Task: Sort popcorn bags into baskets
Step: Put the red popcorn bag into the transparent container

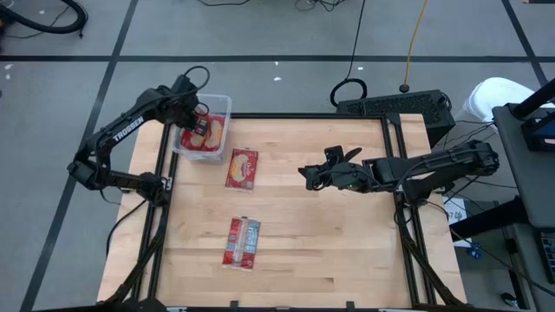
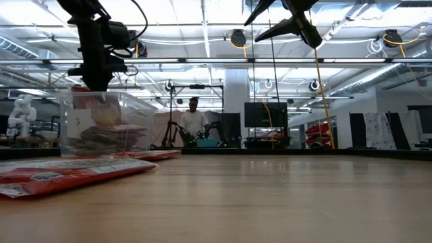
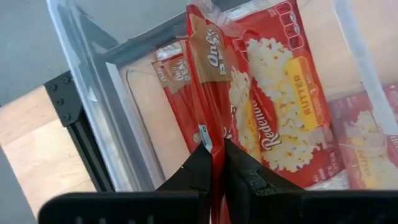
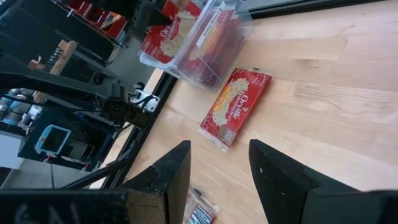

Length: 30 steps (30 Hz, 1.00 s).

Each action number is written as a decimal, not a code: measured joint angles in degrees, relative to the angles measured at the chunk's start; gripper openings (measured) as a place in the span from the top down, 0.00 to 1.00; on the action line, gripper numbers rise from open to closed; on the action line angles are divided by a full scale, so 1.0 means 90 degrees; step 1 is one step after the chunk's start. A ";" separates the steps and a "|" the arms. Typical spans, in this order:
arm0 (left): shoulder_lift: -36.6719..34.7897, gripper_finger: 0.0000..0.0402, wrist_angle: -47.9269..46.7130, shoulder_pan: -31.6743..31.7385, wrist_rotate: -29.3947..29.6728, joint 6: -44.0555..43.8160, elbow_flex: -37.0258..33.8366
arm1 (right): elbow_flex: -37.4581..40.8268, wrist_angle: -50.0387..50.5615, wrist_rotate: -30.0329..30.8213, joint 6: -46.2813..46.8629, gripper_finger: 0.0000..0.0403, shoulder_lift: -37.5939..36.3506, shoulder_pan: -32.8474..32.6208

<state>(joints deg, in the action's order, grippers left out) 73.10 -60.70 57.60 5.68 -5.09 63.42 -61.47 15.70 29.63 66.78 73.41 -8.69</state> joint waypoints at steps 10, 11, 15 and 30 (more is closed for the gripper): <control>0.0002 0.94 0.0156 0.0002 -0.1049 -0.0514 0.0506 | 0.0000 0.0000 0.0002 -0.0010 0.62 0.0000 0.0000; 0.0002 0.94 0.0247 0.0002 -0.1082 -0.0604 0.0513 | 0.0000 0.0005 0.0009 -0.0010 0.62 0.0000 0.0000; 0.0002 0.94 0.0614 0.0007 -0.1076 -0.0975 0.0385 | 0.0000 0.0007 0.0015 -0.0128 0.62 0.0000 0.0003; 0.0002 0.82 0.0779 0.0005 -0.0943 -0.1497 -0.0291 | 0.0000 0.0044 0.0029 -0.0184 0.62 0.0000 0.0010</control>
<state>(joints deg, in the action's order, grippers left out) 73.12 -53.69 57.65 -2.81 -18.57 60.80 -61.47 16.10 29.89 65.13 73.41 -8.60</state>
